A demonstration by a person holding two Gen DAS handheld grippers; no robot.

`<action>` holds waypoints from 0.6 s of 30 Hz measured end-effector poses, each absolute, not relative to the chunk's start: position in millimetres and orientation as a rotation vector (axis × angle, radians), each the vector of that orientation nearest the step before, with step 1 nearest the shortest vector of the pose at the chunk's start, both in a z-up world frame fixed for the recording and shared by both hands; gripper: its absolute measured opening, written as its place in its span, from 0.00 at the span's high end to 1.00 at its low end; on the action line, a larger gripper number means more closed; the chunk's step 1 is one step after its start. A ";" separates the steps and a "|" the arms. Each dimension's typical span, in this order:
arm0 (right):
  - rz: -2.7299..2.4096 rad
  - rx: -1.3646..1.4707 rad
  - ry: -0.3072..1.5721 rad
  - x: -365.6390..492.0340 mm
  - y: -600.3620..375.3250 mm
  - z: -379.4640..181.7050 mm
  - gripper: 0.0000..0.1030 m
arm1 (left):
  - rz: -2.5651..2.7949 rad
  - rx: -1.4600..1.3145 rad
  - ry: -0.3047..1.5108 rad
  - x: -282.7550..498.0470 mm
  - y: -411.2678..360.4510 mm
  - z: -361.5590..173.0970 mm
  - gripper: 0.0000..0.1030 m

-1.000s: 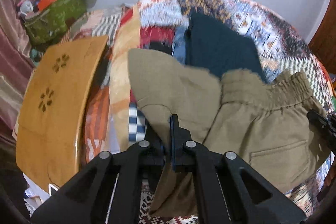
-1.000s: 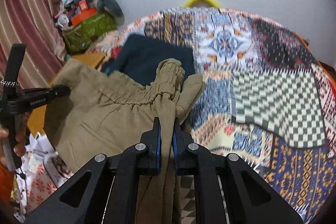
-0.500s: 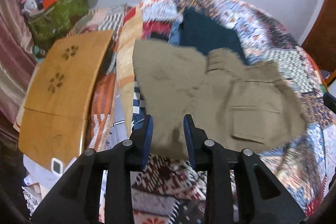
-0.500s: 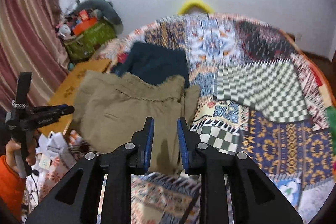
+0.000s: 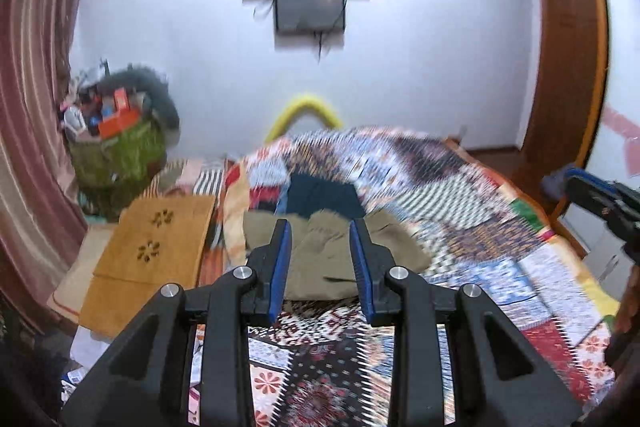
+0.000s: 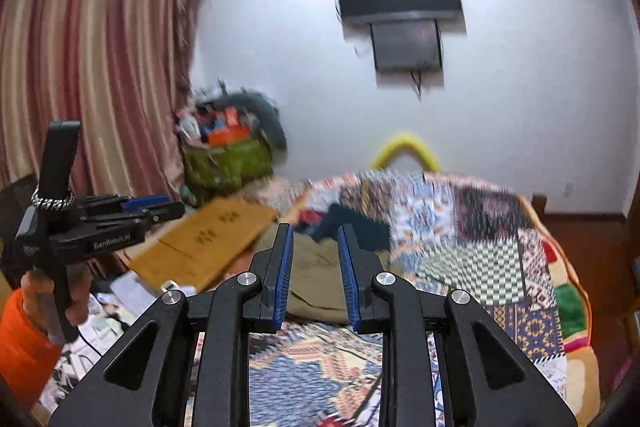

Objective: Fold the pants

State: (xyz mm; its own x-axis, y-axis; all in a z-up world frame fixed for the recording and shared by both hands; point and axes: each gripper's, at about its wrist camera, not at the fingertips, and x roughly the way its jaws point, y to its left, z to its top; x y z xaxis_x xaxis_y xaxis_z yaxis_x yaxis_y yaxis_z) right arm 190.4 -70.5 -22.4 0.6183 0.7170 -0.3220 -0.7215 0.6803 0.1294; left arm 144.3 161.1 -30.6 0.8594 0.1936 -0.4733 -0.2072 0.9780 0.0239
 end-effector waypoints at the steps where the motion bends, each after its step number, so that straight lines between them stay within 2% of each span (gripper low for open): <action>1: 0.832 -0.011 0.340 180.1 -72.9 -17.8 0.80 | 0.210 -0.025 0.464 129.8 154.1 -23.6 0.70; 4: 0.837 -0.002 0.282 152.6 -80.2 -7.2 0.79 | 0.193 -0.041 0.381 87.2 137.8 -7.1 0.55; 5: 0.833 0.001 0.265 144.2 -82.1 -4.2 0.73 | 0.188 -0.045 0.360 75.3 133.3 -3.3 0.51; 6: 0.831 0.004 0.252 137.8 -84.0 -2.8 0.63 | 0.184 -0.046 0.342 65.3 129.2 -0.2 0.49; 9: 0.818 0.013 0.208 117.5 -88.9 1.9 0.44 | 0.176 -0.047 0.290 39.1 119.6 7.2 0.37; 10: 0.813 0.016 0.201 114.5 -90.2 2.0 0.41 | 0.174 -0.051 0.276 32.1 117.6 9.0 0.31; 12: 0.803 0.027 0.189 107.4 -91.7 2.3 0.26 | 0.167 -0.052 0.248 20.9 114.5 11.3 0.21; 16: 0.766 0.036 0.177 99.8 -95.1 -1.2 0.14 | 0.175 -0.032 0.235 11.9 106.8 11.4 0.11; 18: 0.754 0.046 0.175 96.8 -97.4 -2.1 0.01 | 0.173 -0.033 0.232 8.6 103.7 10.6 0.05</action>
State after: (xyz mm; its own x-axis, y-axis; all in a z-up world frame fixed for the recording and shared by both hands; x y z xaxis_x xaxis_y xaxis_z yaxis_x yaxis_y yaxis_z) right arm 96.8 -97.4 -2.1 0.7151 0.6846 -0.1414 -0.6769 0.7286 0.1045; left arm 8.6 103.7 10.6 0.9583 0.1673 -0.2315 -0.1748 0.9845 -0.0124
